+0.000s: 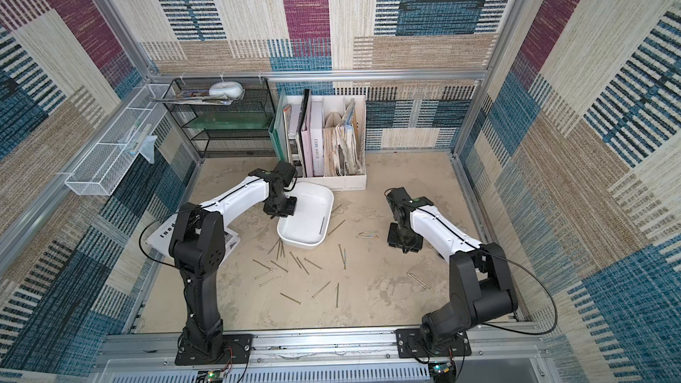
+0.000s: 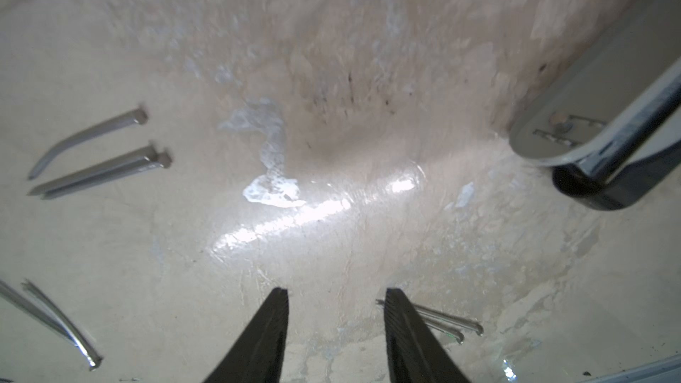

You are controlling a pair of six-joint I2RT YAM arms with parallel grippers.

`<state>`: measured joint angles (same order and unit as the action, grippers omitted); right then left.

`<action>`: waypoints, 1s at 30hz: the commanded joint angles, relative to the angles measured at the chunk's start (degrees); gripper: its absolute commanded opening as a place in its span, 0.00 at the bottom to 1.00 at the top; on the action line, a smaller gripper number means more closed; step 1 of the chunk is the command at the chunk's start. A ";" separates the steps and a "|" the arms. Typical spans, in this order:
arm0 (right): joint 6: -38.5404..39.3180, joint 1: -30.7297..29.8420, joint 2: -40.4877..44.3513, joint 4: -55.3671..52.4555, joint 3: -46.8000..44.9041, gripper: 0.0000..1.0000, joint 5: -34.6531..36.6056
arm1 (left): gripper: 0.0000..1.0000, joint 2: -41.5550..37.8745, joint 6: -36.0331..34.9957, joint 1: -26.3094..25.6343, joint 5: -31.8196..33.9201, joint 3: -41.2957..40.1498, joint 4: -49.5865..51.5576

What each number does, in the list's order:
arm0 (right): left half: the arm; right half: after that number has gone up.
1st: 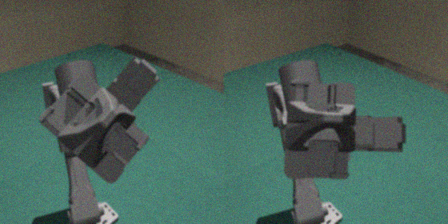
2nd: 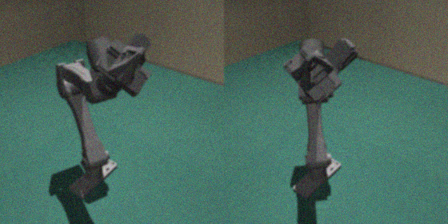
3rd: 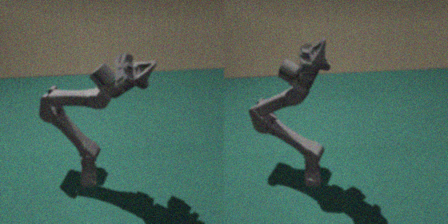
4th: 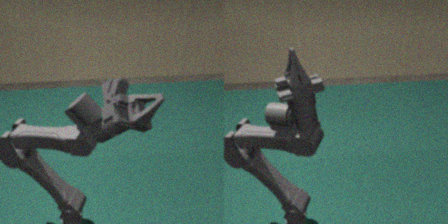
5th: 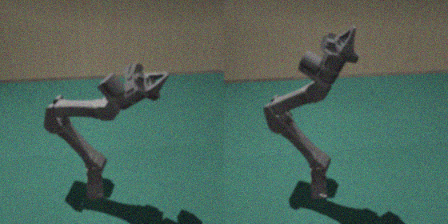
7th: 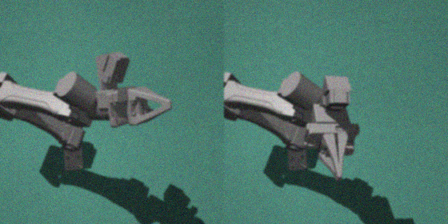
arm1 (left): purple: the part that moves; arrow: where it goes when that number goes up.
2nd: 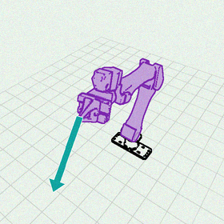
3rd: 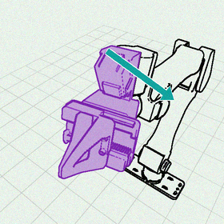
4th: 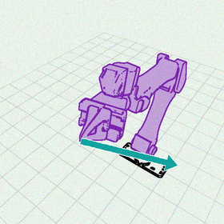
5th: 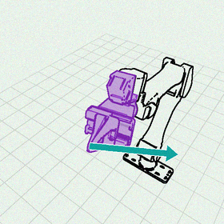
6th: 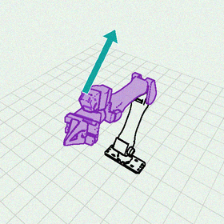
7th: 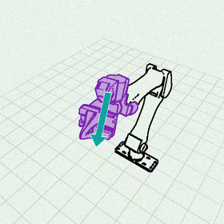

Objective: Put the nails on the desktop into the storage box
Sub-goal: Pick up the nail from the center of the board.

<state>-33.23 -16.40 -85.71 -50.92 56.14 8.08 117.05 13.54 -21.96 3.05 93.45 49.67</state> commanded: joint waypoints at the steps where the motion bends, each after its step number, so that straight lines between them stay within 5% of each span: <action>1: -2.97 1.62 2.30 -1.26 -5.12 0.49 0.00 | 0.00 0.02 0.14 0.01 -1.08 0.53 0.26; 30: -7.55 13.07 4.11 11.40 -18.05 0.51 -4.28 | 0.00 -0.60 0.41 0.06 -3.28 1.03 0.25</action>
<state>-39.72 -3.22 -80.99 -42.04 39.11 3.40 117.01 13.54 -21.98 0.95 93.76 49.74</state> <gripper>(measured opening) 0.514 0.096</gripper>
